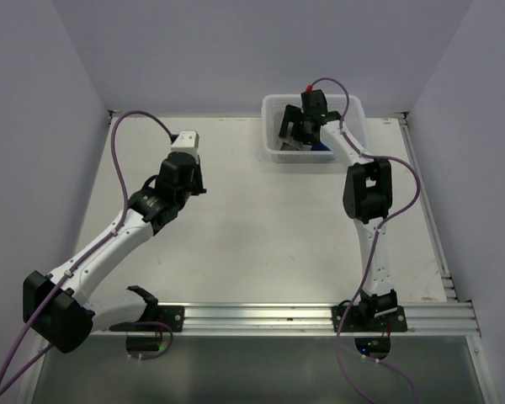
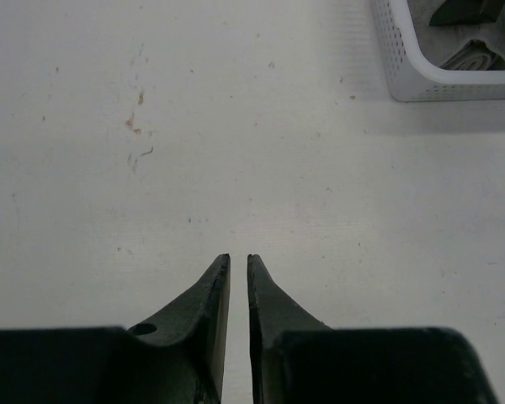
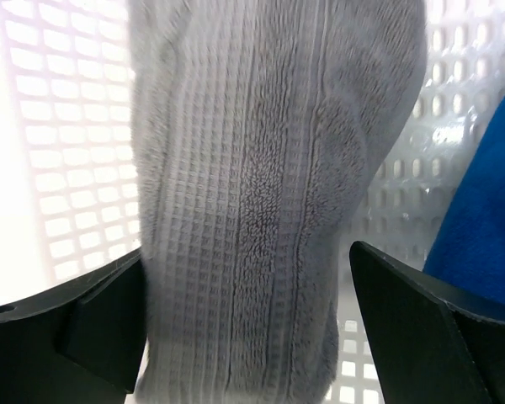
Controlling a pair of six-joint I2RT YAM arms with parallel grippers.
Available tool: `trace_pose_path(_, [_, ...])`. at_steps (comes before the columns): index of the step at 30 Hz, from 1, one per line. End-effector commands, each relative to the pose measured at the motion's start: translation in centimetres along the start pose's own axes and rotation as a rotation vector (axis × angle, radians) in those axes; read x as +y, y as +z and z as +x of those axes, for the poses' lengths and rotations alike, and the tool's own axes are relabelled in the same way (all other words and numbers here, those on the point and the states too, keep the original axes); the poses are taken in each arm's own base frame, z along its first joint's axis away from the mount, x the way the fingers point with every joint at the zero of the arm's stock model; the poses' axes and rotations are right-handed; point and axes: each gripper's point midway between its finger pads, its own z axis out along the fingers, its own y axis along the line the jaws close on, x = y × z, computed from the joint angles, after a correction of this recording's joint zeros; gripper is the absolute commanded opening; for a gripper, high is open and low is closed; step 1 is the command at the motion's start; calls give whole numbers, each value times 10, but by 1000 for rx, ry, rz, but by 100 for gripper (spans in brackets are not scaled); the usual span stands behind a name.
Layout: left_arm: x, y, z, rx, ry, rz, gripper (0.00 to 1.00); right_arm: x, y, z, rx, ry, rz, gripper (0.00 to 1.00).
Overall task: Roll the towels
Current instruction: Place the rolled towel into the container
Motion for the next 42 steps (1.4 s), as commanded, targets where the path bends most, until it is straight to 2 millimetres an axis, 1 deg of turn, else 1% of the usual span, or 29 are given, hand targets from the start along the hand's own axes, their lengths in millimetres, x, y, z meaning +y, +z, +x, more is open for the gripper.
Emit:
trace_pose_path(1, [-3,-7,-22,-74,-3,28,19,17,-54,-54,-106,-31,-50,96])
trace_pose_path(6, [0,-8,-25,-85,0,15,21,18,-81,-71,-139,-32,-57,97])
trace_pose_path(7, [1,-8,-25,-86,1,10,21,21,-93,-78,-161,-36,-64,97])
trace_pose_path(10, [3,-8,-26,-87,6,2,21,25,-114,-88,-190,-45,-75,97])
trace_pose_path(11, [4,-8,-26,-90,6,-2,22,29,-130,-95,-215,-48,-86,98])
trace_pose_path(13, [7,-8,-28,-95,6,-21,23,32,-151,-100,-234,-53,-96,99])
trace_pose_path(14, [9,-9,-29,-99,6,-31,24,34,-175,-104,-260,-60,-110,99])
trace_pose_path(16, [17,-10,-32,-113,2,-66,28,39,-196,-103,-290,-66,-133,99])
trace_pose_path(17, [20,-12,-34,-122,0,-82,29,31,-195,-85,-257,-77,-124,99])
trace_pose_path(18, [28,-14,-37,-136,-7,-117,34,41,-227,-88,-316,-95,-160,99])
trace_pose_path(19, [31,-15,-39,-143,-10,-130,36,40,-225,-66,-290,-118,-157,99])
trace_pose_path(20, [35,-17,-41,-153,-13,-146,38,35,-234,-57,-287,-133,-153,99])
trace_pose_path(21, [38,-17,-41,-155,-12,-160,40,43,-268,-57,-357,-153,-171,99])
trace_pose_path(22, [44,-19,-43,-166,-13,-188,44,44,-276,-48,-364,-171,-177,99])
trace_pose_path(23, [47,-20,-43,-172,-14,-201,46,36,-269,-23,-324,-194,-161,99])
trace_pose_path(24, [50,-21,-45,-182,-15,-211,48,42,-296,-17,-364,-209,-188,99])
trace_pose_path(25, [54,-23,-47,-193,-20,-231,56,42,-299,-5,-354,-217,-197,99])
trace_pose_path(26, [56,-24,-47,-197,-22,-238,59,38,-295,21,-319,-251,-197,99])
trace_pose_path(27, [58,-26,-47,-202,-23,-245,62,36,-297,32,-317,-264,-197,99])
trace_pose_path(28, [61,-26,-48,-207,-22,-262,66,33,-316,35,-358,-265,-211,99])
trace_pose_path(29, [63,-28,-48,-212,-23,-267,68,23,-306,55,-330,-281,-201,99])
trace_pose_path(30, [64,-30,-50,-222,-23,-271,68,17,-307,62,-332,-282,-197,99])
trace_pose_path(31, [65,-30,-49,-224,-19,-271,70,9,-318,64,-367,-274,-185,99])
trace_pose_path(32, [65,-33,-50,-232,-21,-266,70,-5,-308,80,-334,-276,-151,99])
trace_pose_path(33, [65,-34,-51,-242,-27,-261,70,-13,-310,84,-337,-278,-123,99])
trace_pose_path(34, [63,-38,-54,-256,-31,-243,71,-27,-302,99,-307,-273,-83,99])
trace_pose_path(35, [62,-38,-55,-266,-33,-232,72,-33,-305,104,-313,-266,-77,99])
trace_pose_path(40, [66,-42,-56,-287,-24,-248,73,-42,-293,138,-269,-194,-117,99])
trace_pose_path(42, [68,-42,-56,-288,-23,-255,73,-50,-291,139,-275,-181,-80,99])
